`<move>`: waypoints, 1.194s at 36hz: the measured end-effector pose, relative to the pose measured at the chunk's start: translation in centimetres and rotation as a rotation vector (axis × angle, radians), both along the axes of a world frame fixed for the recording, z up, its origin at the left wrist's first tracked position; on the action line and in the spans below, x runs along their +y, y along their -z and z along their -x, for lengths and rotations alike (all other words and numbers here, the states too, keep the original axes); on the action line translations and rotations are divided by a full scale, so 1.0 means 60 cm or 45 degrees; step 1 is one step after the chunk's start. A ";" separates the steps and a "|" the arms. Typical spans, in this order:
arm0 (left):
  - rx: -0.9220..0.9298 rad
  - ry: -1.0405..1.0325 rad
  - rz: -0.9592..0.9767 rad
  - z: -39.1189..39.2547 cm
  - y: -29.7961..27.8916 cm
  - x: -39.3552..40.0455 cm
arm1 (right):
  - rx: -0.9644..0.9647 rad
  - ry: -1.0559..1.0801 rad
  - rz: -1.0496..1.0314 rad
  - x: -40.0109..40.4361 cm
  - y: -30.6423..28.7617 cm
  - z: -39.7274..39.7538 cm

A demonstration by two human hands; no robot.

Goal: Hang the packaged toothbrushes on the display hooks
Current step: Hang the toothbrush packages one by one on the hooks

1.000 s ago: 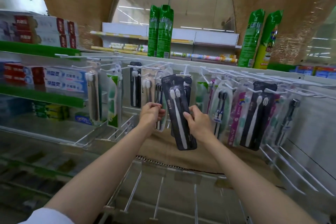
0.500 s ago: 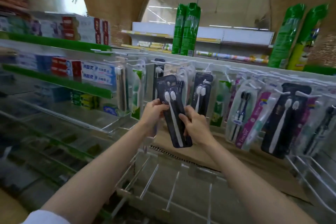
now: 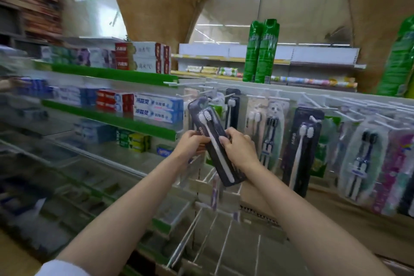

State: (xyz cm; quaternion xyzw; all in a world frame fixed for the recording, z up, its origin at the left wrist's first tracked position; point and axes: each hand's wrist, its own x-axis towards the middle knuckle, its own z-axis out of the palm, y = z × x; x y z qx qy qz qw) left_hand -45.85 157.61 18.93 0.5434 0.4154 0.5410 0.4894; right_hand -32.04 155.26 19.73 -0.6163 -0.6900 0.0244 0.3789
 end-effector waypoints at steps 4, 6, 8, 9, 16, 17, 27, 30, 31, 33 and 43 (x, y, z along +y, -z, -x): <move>0.084 0.026 -0.038 0.024 -0.003 0.024 | 0.146 -0.001 -0.003 0.018 0.013 0.029; 0.115 0.021 -0.053 0.031 -0.002 0.035 | 0.177 0.004 -0.013 0.022 0.018 0.036; 0.117 0.003 -0.071 0.035 -0.003 0.046 | 0.184 0.005 0.005 0.026 0.020 0.039; 0.113 -0.017 -0.076 0.035 -0.005 0.051 | 0.190 0.009 0.024 0.027 0.020 0.039; 0.204 -0.155 -0.069 0.040 -0.003 0.089 | 0.332 -0.077 0.130 0.017 0.033 0.019; 0.226 -0.117 -0.069 0.040 -0.004 0.091 | 0.365 -0.081 0.118 0.015 0.036 0.015; 0.202 0.211 0.001 -0.003 0.000 0.098 | 0.591 0.182 0.012 -0.011 0.041 -0.040; 0.175 0.247 -0.020 -0.011 0.008 0.097 | 0.563 0.259 0.039 -0.012 0.040 -0.057; 0.149 0.280 -0.023 -0.012 0.008 0.093 | 0.552 0.264 0.047 -0.013 0.039 -0.059; 0.159 0.335 -0.067 -0.008 0.006 0.083 | 0.536 0.274 0.041 -0.014 0.038 -0.062; 0.122 0.637 -0.221 0.054 0.023 0.057 | 0.422 0.342 -0.070 -0.002 0.040 -0.059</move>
